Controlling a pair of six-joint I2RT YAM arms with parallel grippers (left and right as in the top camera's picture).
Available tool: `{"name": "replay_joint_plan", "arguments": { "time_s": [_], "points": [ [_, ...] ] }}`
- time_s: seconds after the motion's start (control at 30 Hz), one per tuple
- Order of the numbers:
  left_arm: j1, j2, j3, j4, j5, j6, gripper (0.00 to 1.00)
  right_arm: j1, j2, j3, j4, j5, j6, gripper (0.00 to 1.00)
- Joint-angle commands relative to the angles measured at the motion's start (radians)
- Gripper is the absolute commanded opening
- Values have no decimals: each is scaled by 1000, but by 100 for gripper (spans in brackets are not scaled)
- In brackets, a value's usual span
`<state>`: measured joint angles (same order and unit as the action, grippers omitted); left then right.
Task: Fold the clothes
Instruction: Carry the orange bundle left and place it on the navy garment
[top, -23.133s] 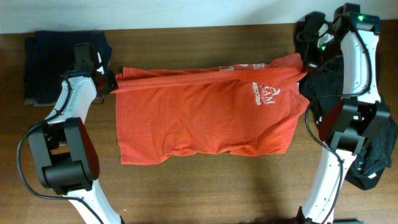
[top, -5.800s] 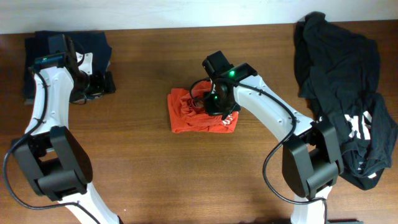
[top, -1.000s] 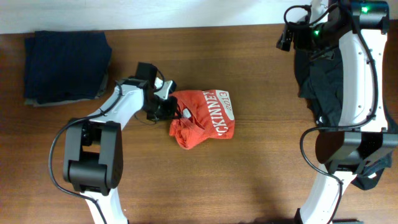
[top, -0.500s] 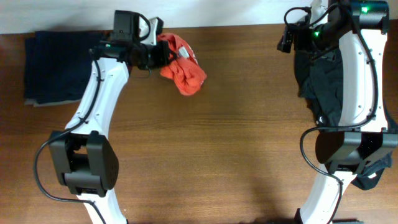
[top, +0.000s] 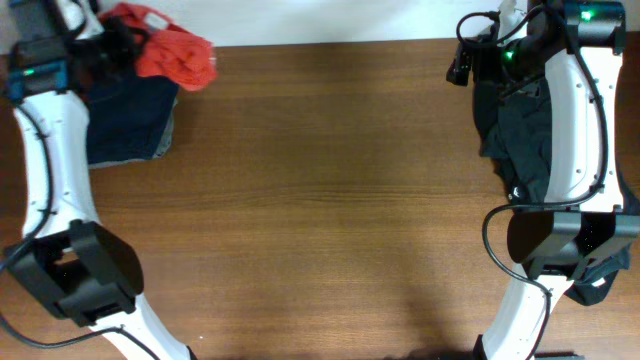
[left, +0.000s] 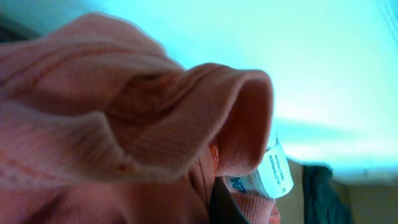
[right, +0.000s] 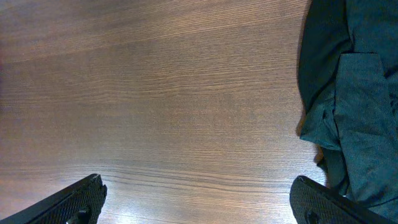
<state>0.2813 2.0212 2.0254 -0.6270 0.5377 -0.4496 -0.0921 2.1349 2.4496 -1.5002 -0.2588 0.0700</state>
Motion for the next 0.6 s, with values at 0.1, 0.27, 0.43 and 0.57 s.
{"name": "replay_joint_plan", "arguments": {
  "time_s": [0.1,0.27,0.43,0.57],
  "points": [
    [86,-41,31,113,-175,-156,1,0,-1,-6,-15,10,-11,99],
    [97,-28,31,155,-323,-168,1,0,-1,-6,-29,9,-11,99],
    [103,50,31,259,-313,-168,1,1,-1,-6,-32,9,-11,99],
    [108,112,31,322,-266,-168,1,1,0,-6,-37,9,-11,99]
  ]
}}
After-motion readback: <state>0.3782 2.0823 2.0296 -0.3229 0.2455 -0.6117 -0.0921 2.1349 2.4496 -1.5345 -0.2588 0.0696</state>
